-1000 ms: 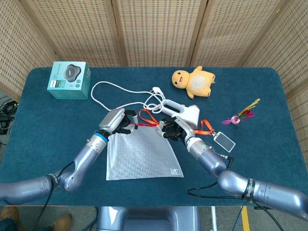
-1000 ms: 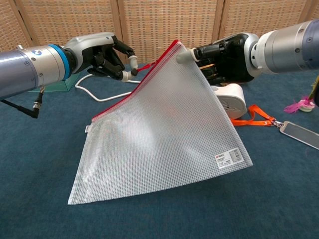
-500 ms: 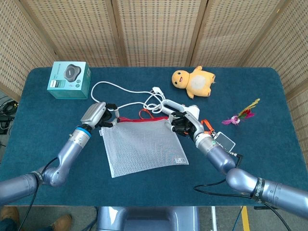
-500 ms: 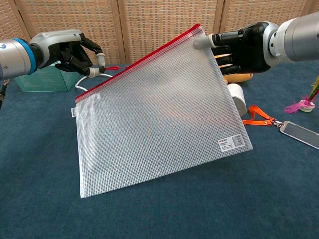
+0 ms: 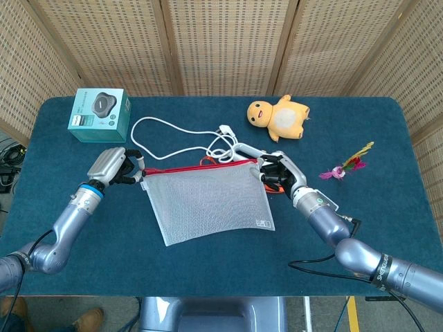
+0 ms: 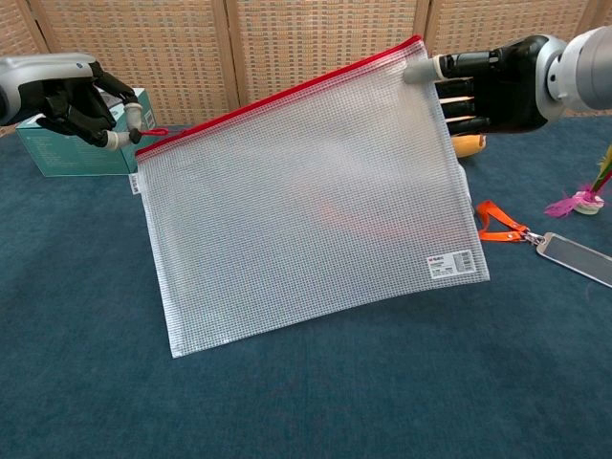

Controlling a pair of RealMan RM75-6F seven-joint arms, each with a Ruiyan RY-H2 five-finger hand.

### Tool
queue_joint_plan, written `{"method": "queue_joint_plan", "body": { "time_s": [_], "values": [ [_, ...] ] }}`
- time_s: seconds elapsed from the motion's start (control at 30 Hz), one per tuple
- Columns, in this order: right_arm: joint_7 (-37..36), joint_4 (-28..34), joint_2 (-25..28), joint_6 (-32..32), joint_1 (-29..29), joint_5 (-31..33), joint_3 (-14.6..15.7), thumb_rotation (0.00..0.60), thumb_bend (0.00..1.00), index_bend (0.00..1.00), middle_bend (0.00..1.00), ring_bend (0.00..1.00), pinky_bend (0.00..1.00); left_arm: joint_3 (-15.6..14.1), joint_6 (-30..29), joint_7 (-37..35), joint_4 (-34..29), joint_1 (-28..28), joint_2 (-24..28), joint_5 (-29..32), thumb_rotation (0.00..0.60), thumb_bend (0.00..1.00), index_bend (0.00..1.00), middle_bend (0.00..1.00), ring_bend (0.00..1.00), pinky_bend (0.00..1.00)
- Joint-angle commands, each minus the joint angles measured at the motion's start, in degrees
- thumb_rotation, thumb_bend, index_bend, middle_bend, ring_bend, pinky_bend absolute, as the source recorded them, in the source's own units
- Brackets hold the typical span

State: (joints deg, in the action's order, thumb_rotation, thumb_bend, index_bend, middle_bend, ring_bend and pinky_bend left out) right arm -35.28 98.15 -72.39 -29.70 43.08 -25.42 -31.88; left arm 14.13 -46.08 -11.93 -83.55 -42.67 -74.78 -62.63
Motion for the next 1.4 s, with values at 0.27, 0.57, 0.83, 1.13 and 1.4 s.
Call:
{"method": "queue_joint_plan", "body": {
  "time_s": [0.27, 0.57, 0.83, 1.13, 1.4],
  "values": [
    [-0.2, -0.9, 1.6, 0.9, 0.5, 1.0, 0.8, 0.6, 0.79, 0.75, 0.97, 0.88, 1.0, -1.7, -1.2, 0.0, 0.5, 2.0, 1.7, -2.2, 0.6, 0.86, 0.85, 1.0, 1.0, 1.0],
    [0.0, -1.5, 2.0, 1.2, 1.2, 1.6, 2.1, 0.6, 0.79, 0.75, 0.97, 0.88, 1.0, -1.8, -1.1, -2.0, 1.8, 3.1, 1.5, -2.0, 0.6, 0.82, 0.84, 1.0, 1.0, 1.0],
    [0.6, -2.4, 1.8, 2.2, 1.6, 0.6, 3.3, 0.6, 0.59, 0.63, 0.95, 0.88, 1.0, -1.9, 0.1, -7.3, 3.6, 3.2, 0.9, -5.3, 0.6, 0.04, 0.18, 1.0, 1.0, 1.0],
    [10.8, -1.0, 1.0, -7.7, 1.1, -9.7, 8.8, 0.6, 0.0, 0.0, 0.89, 0.85, 1.0, -2.1, -2.6, -7.0, 3.2, 4.3, 2.3, -7.7, 0.6, 0.0, 0.0, 0.82, 0.85, 0.94],
    [26.4, 0.4, 1.5, -29.2, -7.3, -36.0, 19.2, 0.6, 0.0, 0.03, 0.43, 0.43, 0.48, -4.0, -15.6, 3.9, -1.8, 10.4, 4.4, -9.4, 0.6, 0.0, 0.0, 0.0, 0.0, 0.02]
  ]
}}
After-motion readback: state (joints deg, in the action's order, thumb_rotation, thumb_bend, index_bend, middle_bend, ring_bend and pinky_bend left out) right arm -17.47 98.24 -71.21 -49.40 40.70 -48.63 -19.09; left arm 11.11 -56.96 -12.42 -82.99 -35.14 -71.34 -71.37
